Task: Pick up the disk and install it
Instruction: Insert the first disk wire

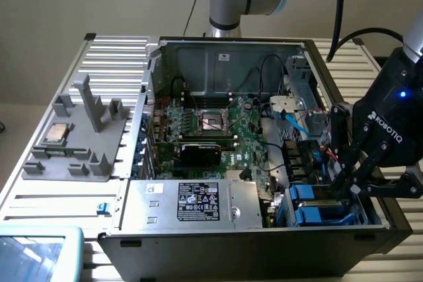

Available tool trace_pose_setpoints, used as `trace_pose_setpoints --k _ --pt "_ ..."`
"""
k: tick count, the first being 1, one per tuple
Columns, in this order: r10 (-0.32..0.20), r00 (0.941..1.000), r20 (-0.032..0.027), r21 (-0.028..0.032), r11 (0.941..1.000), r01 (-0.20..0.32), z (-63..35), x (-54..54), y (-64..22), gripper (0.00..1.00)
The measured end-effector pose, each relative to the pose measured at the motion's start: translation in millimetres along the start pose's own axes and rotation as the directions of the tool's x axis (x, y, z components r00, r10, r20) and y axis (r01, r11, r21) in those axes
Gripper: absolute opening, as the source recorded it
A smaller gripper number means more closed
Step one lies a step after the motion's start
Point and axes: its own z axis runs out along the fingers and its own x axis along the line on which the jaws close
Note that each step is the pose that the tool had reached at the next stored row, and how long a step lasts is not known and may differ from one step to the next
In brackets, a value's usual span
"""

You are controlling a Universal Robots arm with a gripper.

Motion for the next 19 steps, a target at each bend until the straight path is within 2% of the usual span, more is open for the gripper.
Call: trace_pose_setpoints --k 2,4,7,9,10,14,19 --pt "0.027 0.9996 -0.0068 0.0037 0.9996 -0.027 0.0 0.0 -0.1 0.16" --pt "0.05 0.9987 -0.0083 0.0053 0.9987 -0.05 0.1 0.0 0.0 0.16" --pt "0.079 0.9969 -0.0009 0.0103 0.9968 -0.079 0.2 -0.1 0.0 0.16" --pt "0.096 0.9954 0.0085 0.015 0.9953 -0.096 0.0 0.0 0.0 0.16" --pt "0.101 0.9948 0.0161 0.0181 0.9947 -0.101 0.1 0.0 0.0 0.16" --pt "0.108 0.994 0.0197 0.0202 0.9939 -0.108 0.2 0.0 0.0 0.16" --pt "0.159 0.9871 0.0218 0.0262 0.9869 -0.159 0.0 0.0 0.0 0.16"
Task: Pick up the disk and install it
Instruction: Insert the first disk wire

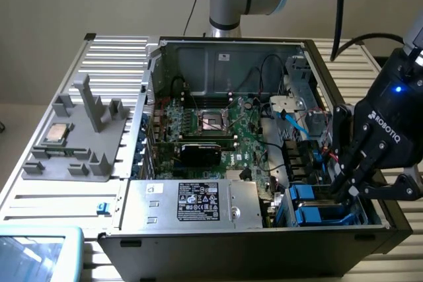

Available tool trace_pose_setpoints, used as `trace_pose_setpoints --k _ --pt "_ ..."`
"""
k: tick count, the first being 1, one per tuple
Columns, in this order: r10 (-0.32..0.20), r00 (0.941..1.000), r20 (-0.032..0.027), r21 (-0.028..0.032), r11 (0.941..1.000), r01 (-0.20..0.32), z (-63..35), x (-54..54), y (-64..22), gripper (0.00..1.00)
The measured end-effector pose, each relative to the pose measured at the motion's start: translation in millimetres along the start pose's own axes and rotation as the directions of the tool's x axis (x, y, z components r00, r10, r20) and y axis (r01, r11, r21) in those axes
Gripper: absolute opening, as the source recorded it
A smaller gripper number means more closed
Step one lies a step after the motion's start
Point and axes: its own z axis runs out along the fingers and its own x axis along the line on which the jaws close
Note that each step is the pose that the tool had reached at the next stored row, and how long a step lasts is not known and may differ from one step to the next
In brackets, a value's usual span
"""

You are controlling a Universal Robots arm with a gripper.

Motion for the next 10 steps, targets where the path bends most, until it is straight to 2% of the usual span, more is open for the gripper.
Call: trace_pose_setpoints --k 6,7,8,10 --pt "0.064 0.998 -0.0007 0.0071 0.9979 -0.064 0.2 0.0 0.0 0.16" --pt "0.073 0.9973 0.0012 0.0084 0.9973 -0.073 0.2 0.0 0.0 0.16" --pt "0.075 0.9971 0.0063 0.0096 0.9971 -0.075 0.2 -0.1 0.0 0.16" --pt "0.076 0.9971 0.0068 0.0098 0.9971 -0.076 0.2 -0.1 0.0 0.16"
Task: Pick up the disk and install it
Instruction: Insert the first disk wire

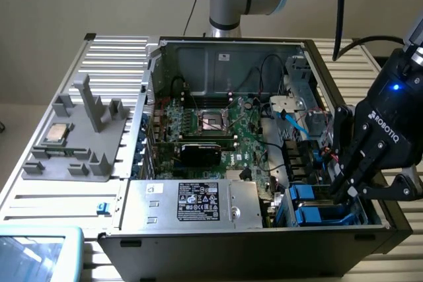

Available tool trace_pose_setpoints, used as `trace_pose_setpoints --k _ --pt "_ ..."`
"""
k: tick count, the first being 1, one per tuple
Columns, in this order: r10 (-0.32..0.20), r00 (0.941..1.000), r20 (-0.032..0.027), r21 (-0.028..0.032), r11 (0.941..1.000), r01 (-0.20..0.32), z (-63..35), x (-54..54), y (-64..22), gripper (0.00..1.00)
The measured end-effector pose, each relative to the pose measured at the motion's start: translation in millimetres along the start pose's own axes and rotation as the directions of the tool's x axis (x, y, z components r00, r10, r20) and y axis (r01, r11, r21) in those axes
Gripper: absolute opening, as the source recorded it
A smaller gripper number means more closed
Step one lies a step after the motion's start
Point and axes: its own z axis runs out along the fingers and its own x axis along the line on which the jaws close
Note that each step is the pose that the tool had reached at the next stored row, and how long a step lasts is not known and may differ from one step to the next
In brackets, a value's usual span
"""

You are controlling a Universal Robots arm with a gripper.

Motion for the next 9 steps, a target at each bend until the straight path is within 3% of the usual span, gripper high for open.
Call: trace_pose_setpoints --k 2,9 --pt "0.004 1.0 -0.0006 0.0007 1.0 -0.004 -0.1 0.0 0.0 0.16" --pt "0.103 0.9945 -0.0227 0.0107 0.9947 -0.102 -0.1 0.0 0.0 0.16"
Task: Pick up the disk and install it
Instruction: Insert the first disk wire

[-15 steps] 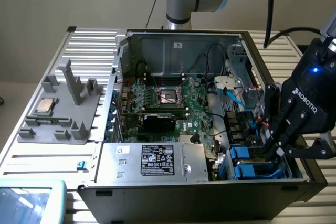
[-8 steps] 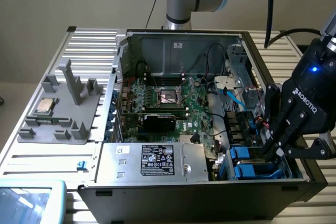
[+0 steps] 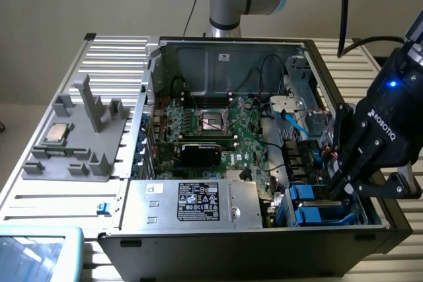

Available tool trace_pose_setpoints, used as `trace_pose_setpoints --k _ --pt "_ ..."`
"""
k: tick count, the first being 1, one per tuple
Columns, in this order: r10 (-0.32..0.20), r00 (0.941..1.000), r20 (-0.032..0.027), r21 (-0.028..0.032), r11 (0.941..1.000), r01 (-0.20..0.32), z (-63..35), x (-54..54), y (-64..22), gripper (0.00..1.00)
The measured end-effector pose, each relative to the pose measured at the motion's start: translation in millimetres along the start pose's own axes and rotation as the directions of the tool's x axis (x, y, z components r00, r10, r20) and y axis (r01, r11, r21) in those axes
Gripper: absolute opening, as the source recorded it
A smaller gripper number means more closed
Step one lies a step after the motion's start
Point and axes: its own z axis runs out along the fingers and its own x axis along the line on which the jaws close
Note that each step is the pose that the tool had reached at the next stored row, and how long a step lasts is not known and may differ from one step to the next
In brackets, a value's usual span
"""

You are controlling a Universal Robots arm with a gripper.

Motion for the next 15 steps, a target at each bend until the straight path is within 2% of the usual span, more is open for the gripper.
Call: trace_pose_setpoints --k 5,11,15 --pt "0.071 0.9973 -0.0152 0.0056 0.9974 -0.071 0.0 0.0 0.0 0.16" --pt "0.086 0.9962 -0.0173 0.0077 0.9963 -0.086 0.1 0.0 0.0 0.16" --pt "0.118 0.9928 -0.0209 0.0224 0.9928 -0.117 0.1 0.0 0.0 0.16"
